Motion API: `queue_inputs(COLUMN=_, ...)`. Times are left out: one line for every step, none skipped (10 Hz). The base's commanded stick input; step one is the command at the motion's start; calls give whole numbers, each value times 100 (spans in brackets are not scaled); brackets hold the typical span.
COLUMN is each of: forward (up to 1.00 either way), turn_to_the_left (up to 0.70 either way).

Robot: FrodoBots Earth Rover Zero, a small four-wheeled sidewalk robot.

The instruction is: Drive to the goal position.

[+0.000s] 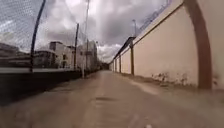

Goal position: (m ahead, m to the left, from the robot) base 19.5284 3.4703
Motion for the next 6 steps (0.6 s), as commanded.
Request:
queue_inputs(forward=60, turn_to_the_left=-2)
queue_inputs(forward=60, turn_to_the_left=-2)
queue_inputs(forward=60, turn_to_the_left=-12)
queue_inputs(forward=60, turn_to_the_left=-14)
queue_inputs(forward=60, turn_to_the_left=-15)
queue_inputs(forward=60, turn_to_the_left=-10)
